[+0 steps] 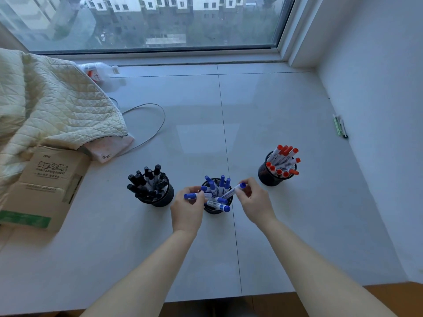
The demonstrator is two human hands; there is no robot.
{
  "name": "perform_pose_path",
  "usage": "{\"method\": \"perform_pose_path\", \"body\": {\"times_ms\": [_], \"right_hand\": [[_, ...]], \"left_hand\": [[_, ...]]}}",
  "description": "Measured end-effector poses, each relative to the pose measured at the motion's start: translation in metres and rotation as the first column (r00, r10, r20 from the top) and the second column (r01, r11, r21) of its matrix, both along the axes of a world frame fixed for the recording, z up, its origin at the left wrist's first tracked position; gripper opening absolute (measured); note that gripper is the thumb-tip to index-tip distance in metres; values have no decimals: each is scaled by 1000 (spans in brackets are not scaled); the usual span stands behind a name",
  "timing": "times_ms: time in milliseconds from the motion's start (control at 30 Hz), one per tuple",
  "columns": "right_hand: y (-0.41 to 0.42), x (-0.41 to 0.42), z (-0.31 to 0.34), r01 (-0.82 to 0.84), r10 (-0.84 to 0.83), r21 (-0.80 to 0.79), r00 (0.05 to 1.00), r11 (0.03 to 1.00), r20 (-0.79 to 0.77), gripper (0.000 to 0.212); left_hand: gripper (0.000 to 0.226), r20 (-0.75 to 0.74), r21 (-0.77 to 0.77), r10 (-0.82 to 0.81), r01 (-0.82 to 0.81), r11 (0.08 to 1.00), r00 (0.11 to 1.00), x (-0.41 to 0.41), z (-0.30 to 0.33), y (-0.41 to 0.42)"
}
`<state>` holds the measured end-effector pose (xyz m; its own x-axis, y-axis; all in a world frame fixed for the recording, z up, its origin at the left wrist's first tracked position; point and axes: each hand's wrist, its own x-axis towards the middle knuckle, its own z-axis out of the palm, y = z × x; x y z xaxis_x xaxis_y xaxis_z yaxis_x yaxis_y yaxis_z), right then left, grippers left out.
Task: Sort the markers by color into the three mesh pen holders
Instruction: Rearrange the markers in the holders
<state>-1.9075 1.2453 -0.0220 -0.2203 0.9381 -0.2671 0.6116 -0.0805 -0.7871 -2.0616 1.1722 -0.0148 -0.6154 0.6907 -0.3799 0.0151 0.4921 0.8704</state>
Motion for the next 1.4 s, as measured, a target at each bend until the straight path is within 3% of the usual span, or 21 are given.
{"method": "perform_pose_path", "body": {"times_ms": [200, 300, 467, 600, 700, 767, 967, 1167, 1400], "right_hand": [[8, 8, 18, 219, -219, -23, 958, 975, -185, 8], [11, 11, 24, 260, -257, -16, 941, 966, -221, 13], [7, 16, 28, 259, -261, -40, 940, 965, -220, 13], [1, 20, 31, 265, -267, -39, 935, 963, -234, 12], [-2, 24, 36, 296, -290, -11, 926, 955, -241, 15], [-2, 28, 39, 331, -322, -5, 914, 944, -247, 16], [-5, 38, 42, 386, -378, -23, 888, 922, -262, 16], [-6, 37, 46, 417, -420, -73, 865, 906, -273, 15], [-3, 26, 56, 399, -567, -447, 746, 801, -349, 15]], "left_hand": [[17, -245, -142, -163, 131, 981, 956, -2, -2, 2], [4, -271, -253, -262, 194, 948, 926, -6, -3, 7], [20, -365, -273, -394, 307, 912, 844, -4, -1, 6], [21, -546, -264, -510, 441, 858, 665, 3, 0, -5], [24, -575, -347, -647, 567, 747, 501, 14, 0, -9], [23, -574, -395, -675, 566, 724, 463, 21, 0, -6], [22, -580, -390, -641, 519, 761, 503, 31, 0, 1], [14, -612, -175, -445, 437, 882, 654, 21, 17, -8], [13, -638, 113, -144, 277, 954, 757, -1, 53, -12]]}}
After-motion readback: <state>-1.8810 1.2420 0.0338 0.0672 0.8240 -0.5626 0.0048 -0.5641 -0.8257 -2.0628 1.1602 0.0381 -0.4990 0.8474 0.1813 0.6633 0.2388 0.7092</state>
